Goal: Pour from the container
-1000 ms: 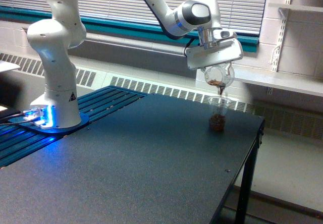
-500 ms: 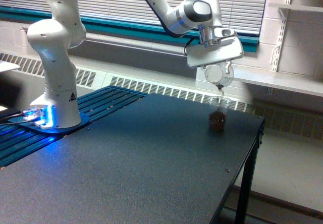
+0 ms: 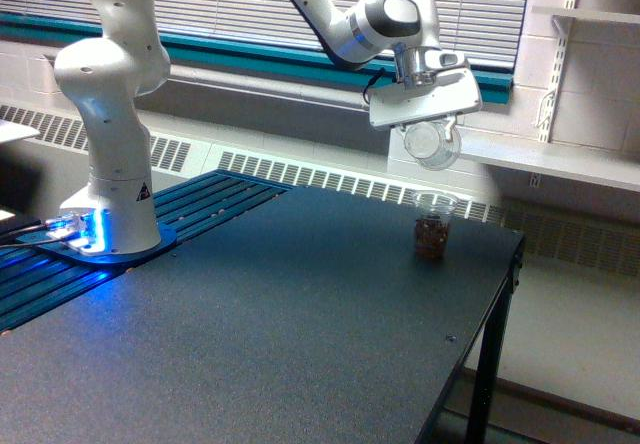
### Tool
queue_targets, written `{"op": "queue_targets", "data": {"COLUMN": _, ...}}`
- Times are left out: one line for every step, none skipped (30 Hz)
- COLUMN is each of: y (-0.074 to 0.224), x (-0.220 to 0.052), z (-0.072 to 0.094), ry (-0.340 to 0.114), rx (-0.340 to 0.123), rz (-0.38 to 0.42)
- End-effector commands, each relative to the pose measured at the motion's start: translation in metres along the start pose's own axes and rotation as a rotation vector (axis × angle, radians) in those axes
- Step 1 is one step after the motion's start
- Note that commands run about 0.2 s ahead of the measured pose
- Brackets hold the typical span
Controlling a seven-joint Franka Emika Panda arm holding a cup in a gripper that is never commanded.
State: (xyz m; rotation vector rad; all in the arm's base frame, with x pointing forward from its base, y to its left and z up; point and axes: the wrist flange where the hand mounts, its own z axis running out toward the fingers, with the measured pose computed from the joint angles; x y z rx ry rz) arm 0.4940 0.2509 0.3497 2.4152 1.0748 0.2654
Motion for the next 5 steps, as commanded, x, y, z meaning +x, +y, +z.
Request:
{"op": "queue_targets", "data": {"y": 0.001, "x": -0.0032, "z": -0.0035, "ry": 0.001, "rx": 0.006, "rz": -0.01}}
{"op": "queue_targets", "data": {"y": 0.0009, "x": -0.0046, "z": -0.0023, "ry": 0.002, "rx": 0.012, "rz": -0.004}}
{"op": "queue_targets", "data": {"y": 0.001, "x": -0.006, "z": -0.0015, "ry": 0.003, "rx": 0.015, "rz": -0.001}}
{"op": "queue_targets", "data": {"y": 0.0017, "x": -0.007, "z": -0.0019, "ry": 0.005, "rx": 0.014, "rz": -0.002}}
{"op": "queue_targets", "data": {"y": 0.0017, "x": -0.0075, "z": -0.0021, "ry": 0.005, "rx": 0.014, "rz": -0.002}}
